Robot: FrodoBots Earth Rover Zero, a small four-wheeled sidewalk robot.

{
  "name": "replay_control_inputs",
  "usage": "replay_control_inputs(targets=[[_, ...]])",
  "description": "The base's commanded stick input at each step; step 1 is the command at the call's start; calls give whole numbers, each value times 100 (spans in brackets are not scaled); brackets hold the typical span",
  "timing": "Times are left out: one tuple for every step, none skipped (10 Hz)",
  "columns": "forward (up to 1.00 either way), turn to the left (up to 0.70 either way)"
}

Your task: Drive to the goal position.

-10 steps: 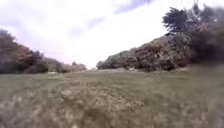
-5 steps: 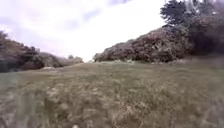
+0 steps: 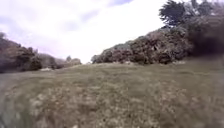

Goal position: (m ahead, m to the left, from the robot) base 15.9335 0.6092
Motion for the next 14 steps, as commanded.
replay_control_inputs(targets=[[100,-40],[100,-40],[100,-40],[100,-40],[100,-36],[100,-10],[100,-3],[100,0],[100,0],[100,0],[100,0],[100,0],[100,0],[100,0]])
